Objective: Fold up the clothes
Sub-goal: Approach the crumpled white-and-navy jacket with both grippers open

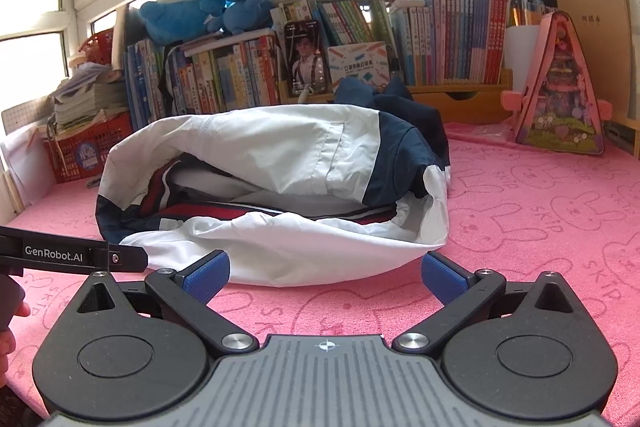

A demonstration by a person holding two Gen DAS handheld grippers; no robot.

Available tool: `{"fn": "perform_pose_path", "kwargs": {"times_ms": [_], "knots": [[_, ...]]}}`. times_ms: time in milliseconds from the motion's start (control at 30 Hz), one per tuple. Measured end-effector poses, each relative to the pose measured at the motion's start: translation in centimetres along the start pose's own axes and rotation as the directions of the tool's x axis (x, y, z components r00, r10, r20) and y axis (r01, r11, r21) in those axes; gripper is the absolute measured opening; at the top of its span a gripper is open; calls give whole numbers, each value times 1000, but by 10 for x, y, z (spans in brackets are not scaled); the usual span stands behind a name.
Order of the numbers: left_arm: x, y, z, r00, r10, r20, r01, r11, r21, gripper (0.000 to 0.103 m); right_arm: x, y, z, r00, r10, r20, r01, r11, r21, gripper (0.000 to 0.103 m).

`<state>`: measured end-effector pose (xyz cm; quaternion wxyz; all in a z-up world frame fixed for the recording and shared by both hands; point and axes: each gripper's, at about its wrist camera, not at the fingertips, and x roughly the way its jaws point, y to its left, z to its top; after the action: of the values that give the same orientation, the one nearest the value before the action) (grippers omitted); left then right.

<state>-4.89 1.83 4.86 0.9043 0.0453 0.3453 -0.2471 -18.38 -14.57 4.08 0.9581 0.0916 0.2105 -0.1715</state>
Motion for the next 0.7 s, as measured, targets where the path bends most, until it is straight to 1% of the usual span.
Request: {"fn": "perform_pose_path", "kwargs": {"times_ms": [167, 333, 467, 600, 700], "knots": [[0, 0, -1, 1000, 9, 11, -9, 1000, 10, 103, 1, 5, 3, 1000, 17, -15, -17, 1000, -12, 103], [2, -1, 0, 1000, 17, 16, -18, 999, 28, 103, 2, 7, 3, 1000, 13, -18, -14, 1000, -26, 103], [3, -3, 6, 999, 3, 38, -7, 997, 83, 103, 2, 8, 5, 1000, -25, -13, 25, 999, -31, 103], [2, -9, 15, 998, 15, 59, -23, 990, 138, 103, 3, 11, 7, 998, -69, -4, 68, 995, -72, 103], [3, -14, 18, 998, 20, 67, -31, 985, 171, 103, 5, 12, 10, 998, -67, 2, 67, 995, -78, 103]]}}
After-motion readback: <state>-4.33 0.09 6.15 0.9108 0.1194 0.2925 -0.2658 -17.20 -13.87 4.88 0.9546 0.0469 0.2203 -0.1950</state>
